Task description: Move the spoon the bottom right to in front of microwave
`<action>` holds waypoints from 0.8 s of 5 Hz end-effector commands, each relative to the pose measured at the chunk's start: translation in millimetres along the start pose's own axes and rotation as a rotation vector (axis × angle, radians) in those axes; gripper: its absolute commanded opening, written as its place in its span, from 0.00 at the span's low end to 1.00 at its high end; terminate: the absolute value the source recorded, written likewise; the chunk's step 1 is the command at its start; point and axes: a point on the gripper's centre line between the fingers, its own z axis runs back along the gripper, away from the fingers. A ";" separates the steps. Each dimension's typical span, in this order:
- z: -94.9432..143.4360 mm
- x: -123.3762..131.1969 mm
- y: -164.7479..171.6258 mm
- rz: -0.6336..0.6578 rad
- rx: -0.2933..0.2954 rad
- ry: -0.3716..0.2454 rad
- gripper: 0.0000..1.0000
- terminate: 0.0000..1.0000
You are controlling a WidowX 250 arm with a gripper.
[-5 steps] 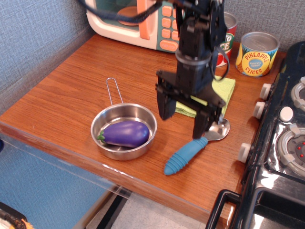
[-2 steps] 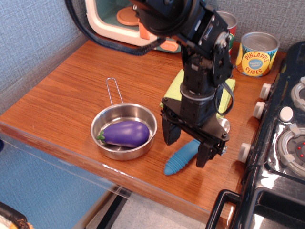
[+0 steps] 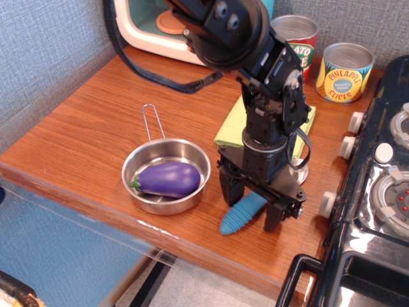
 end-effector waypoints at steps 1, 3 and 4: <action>-3.6 7.5 12.7 0.044 -0.009 -0.018 0.00 0.00; 15.4 10.9 5.7 0.010 -0.069 -0.018 0.00 0.00; 53.1 21.3 -8.9 -0.041 -0.146 -0.058 0.00 0.00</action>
